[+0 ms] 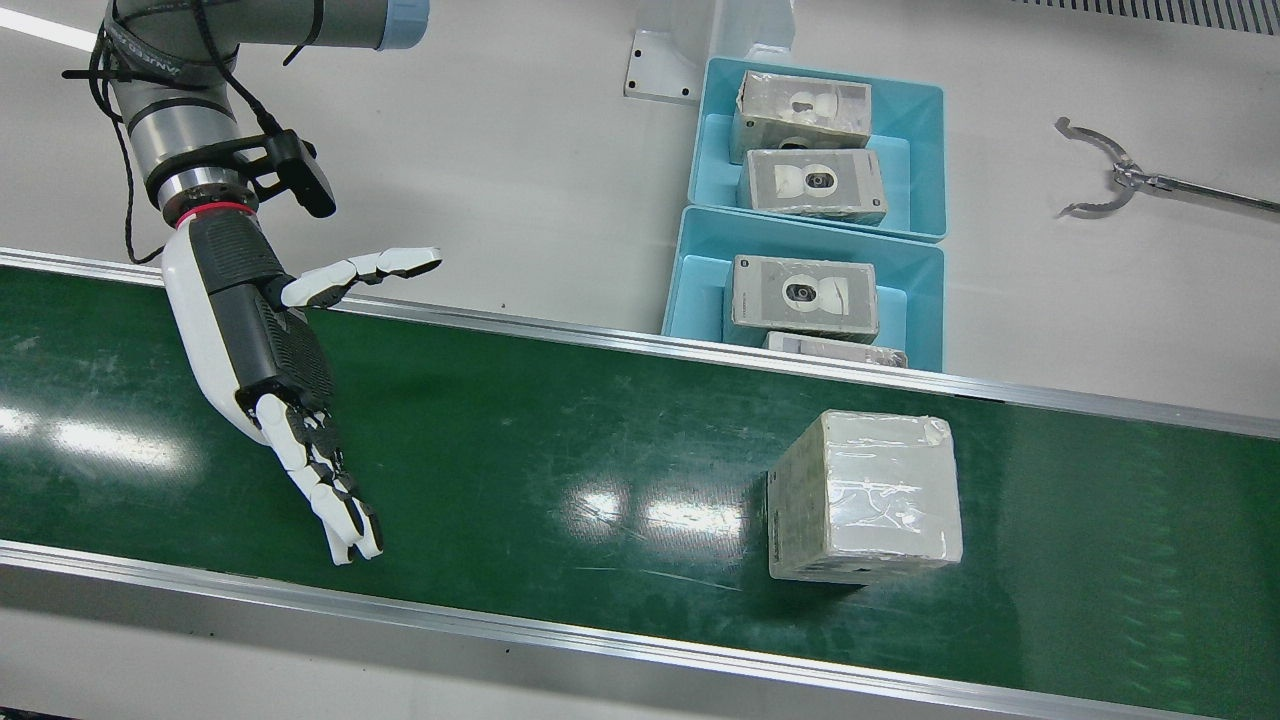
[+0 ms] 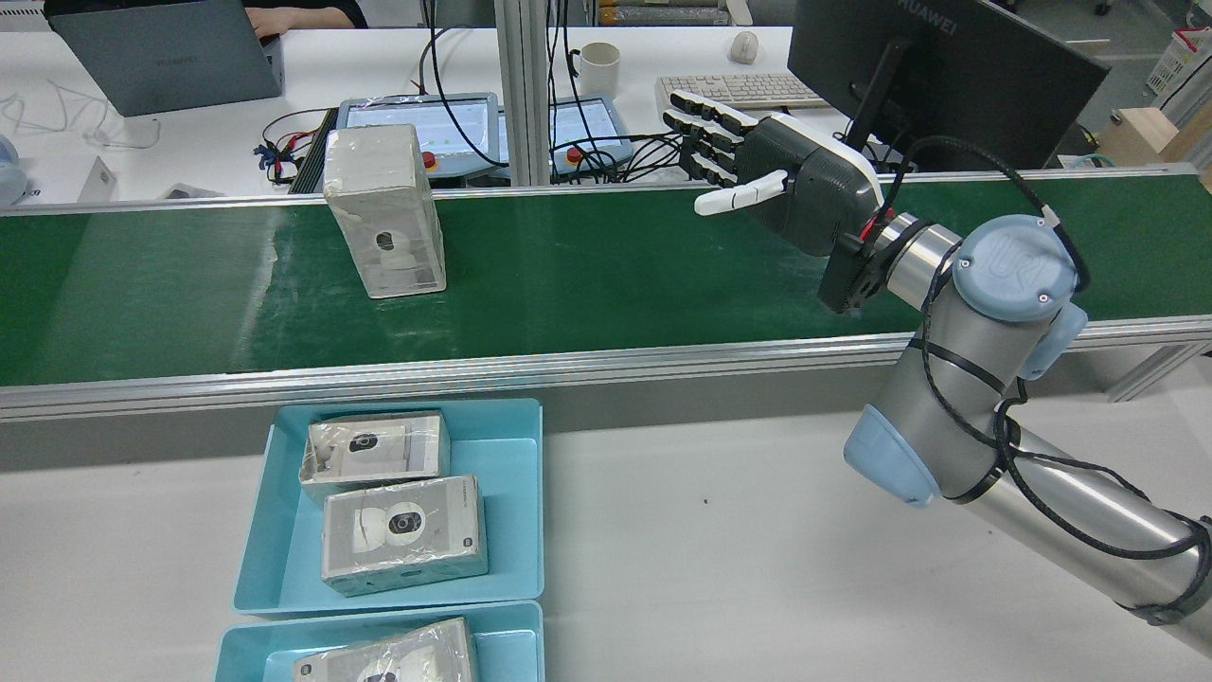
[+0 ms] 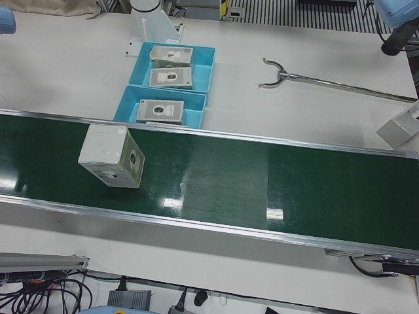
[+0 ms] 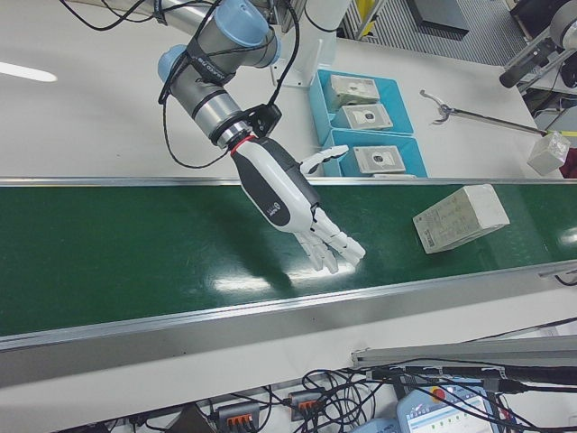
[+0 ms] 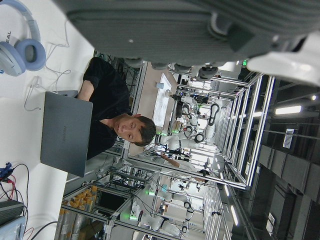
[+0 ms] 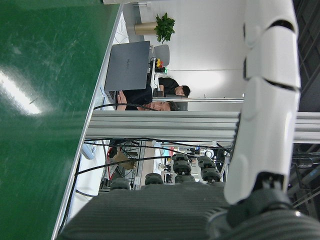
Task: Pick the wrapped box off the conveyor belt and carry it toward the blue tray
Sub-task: 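Wait with the open right hand as the white box travels closer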
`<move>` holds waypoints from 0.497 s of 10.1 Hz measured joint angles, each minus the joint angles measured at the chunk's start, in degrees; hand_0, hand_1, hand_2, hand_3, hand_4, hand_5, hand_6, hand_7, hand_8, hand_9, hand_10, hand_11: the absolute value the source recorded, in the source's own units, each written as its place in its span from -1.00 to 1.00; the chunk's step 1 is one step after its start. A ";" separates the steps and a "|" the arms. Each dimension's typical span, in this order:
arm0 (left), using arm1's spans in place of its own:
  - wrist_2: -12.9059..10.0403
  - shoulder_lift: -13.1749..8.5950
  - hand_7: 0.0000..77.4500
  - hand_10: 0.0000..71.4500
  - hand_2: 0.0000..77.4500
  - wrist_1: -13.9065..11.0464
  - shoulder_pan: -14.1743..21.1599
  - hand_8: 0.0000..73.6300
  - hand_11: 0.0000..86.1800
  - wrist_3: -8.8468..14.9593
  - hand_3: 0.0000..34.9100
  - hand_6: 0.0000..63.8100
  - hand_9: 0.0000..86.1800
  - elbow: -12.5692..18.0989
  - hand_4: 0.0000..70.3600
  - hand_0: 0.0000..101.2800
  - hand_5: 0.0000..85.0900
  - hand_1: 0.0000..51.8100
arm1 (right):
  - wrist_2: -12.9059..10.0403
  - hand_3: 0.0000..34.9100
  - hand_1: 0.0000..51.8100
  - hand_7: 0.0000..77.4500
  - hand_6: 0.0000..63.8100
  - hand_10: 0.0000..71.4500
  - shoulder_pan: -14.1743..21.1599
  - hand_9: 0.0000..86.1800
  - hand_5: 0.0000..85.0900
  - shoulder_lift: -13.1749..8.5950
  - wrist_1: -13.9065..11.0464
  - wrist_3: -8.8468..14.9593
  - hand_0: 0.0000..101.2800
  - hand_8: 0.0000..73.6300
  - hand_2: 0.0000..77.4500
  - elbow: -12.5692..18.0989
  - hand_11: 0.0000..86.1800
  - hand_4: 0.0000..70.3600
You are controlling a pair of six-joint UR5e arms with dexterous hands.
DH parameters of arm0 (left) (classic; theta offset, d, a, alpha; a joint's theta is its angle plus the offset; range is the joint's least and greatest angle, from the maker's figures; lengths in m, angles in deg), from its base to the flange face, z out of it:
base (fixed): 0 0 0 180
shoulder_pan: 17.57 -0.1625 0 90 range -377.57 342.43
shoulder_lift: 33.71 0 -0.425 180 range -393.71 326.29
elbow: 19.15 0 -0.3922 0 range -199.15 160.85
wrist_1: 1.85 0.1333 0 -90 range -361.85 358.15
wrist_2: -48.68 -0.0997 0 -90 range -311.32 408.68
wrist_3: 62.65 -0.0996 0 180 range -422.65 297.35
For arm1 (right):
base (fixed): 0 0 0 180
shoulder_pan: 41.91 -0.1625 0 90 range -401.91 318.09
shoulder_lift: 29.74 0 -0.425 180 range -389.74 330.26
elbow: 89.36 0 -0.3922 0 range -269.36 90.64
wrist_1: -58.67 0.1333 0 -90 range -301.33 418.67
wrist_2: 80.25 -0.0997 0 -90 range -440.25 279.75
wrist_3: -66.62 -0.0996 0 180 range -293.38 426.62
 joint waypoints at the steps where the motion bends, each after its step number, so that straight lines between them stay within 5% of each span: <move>1: 0.00 0.00 -1.00 -0.98 -0.99 0.00 0.00 -1.00 -1.00 0.00 -1.00 -1.00 -1.00 0.00 -1.00 -1.00 -0.97 -1.00 | 0.01 -0.44 -0.49 -0.97 -1.00 -1.00 0.04 -0.97 -0.81 0.00 0.00 0.03 -0.08 -1.00 -0.68 0.00 -0.97 -0.98; 5: 0.00 0.00 -1.00 -1.00 -0.99 0.00 0.00 -1.00 -1.00 0.00 -1.00 -1.00 -1.00 0.00 -1.00 -1.00 -0.97 -1.00 | -0.05 -0.44 -0.49 -0.97 -1.00 -1.00 0.11 -0.97 -0.81 -0.07 0.00 -0.01 -0.08 -1.00 -0.68 -0.27 -0.97 -0.98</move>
